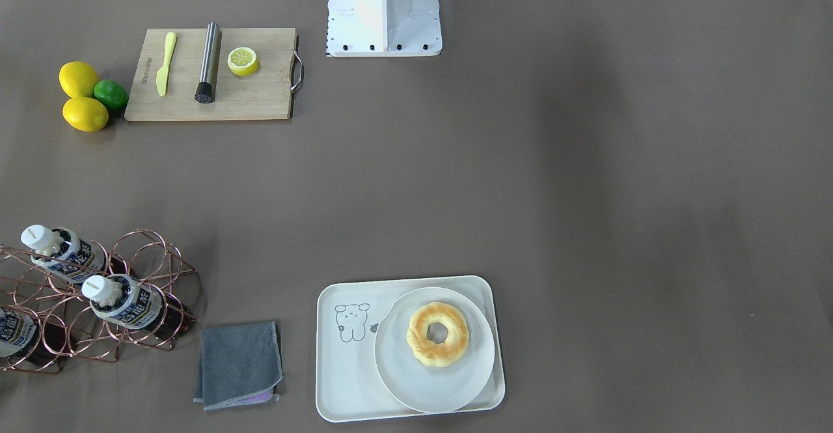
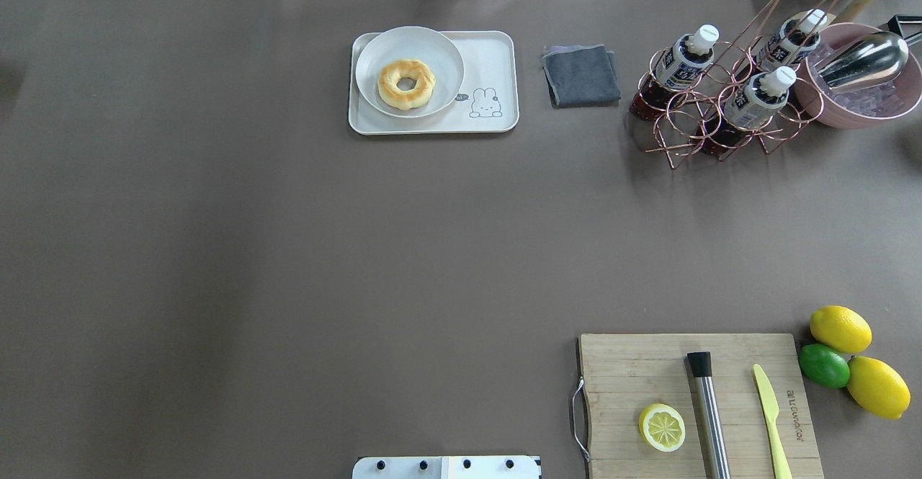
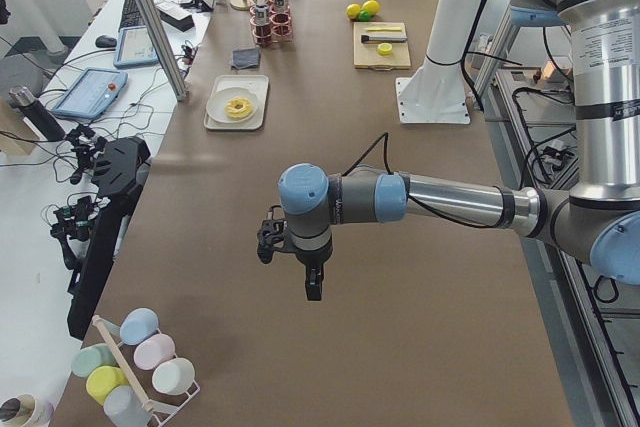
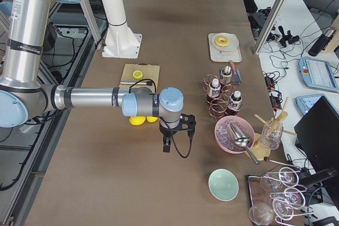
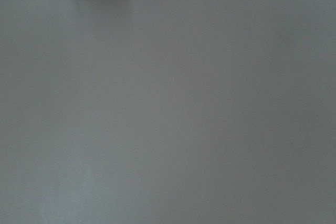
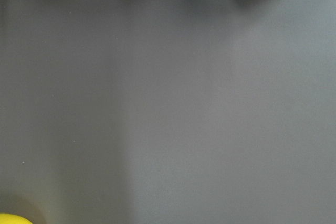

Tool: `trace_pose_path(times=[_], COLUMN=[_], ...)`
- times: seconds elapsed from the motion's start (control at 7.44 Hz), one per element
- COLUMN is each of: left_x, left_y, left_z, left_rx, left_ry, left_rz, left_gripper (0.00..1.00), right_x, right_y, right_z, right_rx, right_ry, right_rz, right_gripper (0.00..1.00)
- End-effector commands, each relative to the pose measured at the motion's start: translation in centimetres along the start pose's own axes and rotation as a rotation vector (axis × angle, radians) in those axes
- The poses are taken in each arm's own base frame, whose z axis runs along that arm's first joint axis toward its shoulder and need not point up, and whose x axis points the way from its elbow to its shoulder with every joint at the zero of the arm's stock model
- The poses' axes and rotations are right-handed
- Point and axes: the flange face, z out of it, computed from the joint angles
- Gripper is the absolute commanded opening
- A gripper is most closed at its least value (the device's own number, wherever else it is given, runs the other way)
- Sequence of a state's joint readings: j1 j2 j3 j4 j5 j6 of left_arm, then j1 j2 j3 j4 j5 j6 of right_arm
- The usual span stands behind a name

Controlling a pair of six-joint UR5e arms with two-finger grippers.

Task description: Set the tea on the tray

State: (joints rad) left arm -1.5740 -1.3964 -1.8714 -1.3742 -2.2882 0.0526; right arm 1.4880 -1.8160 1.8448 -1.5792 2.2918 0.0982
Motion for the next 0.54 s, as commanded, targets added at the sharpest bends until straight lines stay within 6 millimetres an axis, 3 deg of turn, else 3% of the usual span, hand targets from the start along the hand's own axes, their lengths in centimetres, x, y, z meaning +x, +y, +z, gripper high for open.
trace_pose_path(times=[0.0,0.4], left_x=[-0.1,1.3], left_y=[0.0,-0.6], left_z=[0.0,-1.6], left_rx=[-0.001,0.036], left_ry=[-0.009,-0.009], left_rz=[0.000,0.032], left_gripper=[0.99,0.99], right_x=[0.0,-0.1], right_y=[0.0,-0.1], right_z=[0.0,-0.1], right_rx=[0.001,0.003], right_ry=[0.000,-0.002], right_rz=[-0.001,-0.003], right_gripper=[1.00,1.00])
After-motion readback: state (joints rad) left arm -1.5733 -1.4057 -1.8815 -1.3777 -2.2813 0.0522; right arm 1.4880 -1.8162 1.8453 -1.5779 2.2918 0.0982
